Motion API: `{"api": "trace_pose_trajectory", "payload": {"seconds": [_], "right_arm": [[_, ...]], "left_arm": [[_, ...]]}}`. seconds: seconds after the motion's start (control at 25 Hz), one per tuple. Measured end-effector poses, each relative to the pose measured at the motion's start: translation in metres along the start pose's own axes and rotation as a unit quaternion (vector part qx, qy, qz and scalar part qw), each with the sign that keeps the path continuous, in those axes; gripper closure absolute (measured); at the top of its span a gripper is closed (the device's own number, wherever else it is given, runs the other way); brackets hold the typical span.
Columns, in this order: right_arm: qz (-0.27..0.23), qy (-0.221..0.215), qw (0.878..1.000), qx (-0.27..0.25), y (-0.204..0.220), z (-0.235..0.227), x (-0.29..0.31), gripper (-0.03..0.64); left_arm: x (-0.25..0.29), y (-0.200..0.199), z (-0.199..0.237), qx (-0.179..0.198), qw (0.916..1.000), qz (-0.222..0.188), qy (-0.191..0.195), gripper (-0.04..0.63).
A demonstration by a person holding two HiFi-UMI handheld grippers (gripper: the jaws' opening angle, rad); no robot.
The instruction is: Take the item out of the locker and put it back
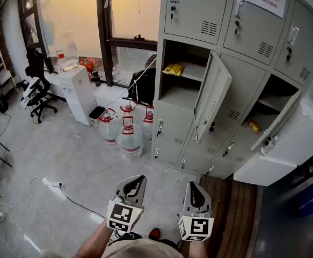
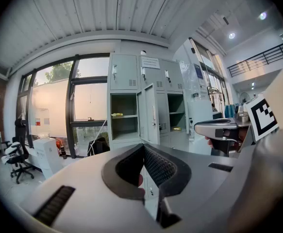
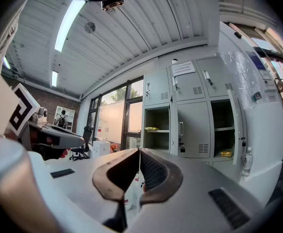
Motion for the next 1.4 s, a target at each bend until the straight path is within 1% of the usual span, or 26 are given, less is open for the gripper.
{"api": "trace_pose_trajectory", "payload": {"seconds": [0.16,0.36,0.6,0.8,0.92,1.08,1.2,1.4], "right_arm": [[-0.002,-0.003,1.0,0.01,0.001,-0.003,-0.002,0.594],[-0.003,-0.01,1.0,0.007,0.005,-0.01,0.002,0.594],[-0.005,-0.018,1.0,0.009,0.004,-0.018,0.018,0.594],[0.002,-0.024,1.0,0.011,0.013,-0.021,0.044,0.594],[0.004,-0.024,1.0,0.012,0.016,-0.023,0.065,0.594],[0.008,-0.015,1.0,0.009,0.02,-0.025,0.101,0.594],[0.012,-0.001,1.0,0.01,0.022,-0.029,0.137,0.594],[0.011,0.013,1.0,0.008,0.01,-0.032,0.207,0.594]], "left_arm": [[0.001,0.001,-0.002,0.002,1.0,0.002,-0.003,0.574],[0.006,-0.001,-0.006,0.001,0.9999,-0.002,-0.01,0.574],[0.016,-0.003,0.0,-0.002,0.9998,-0.002,-0.021,0.574],[0.037,-0.001,0.012,-0.004,0.9997,0.004,-0.024,0.574],[0.056,0.0,0.025,-0.005,0.9997,0.006,-0.022,0.574],[0.089,-0.002,0.052,-0.004,0.9999,0.004,-0.014,0.574],[0.123,-0.009,0.077,-0.003,1.0,0.001,-0.002,0.574],[0.183,-0.028,0.121,0.003,0.9998,0.001,0.022,0.574]]}}
Point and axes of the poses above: the fingertips, and each gripper's own axes: x forward along the fingers, z to its left, y out of its underside, the point moved 2 cm from there along -x, backward along the fingers, and after that the axes turned 6 degrees about y, right-handed, at the moved point
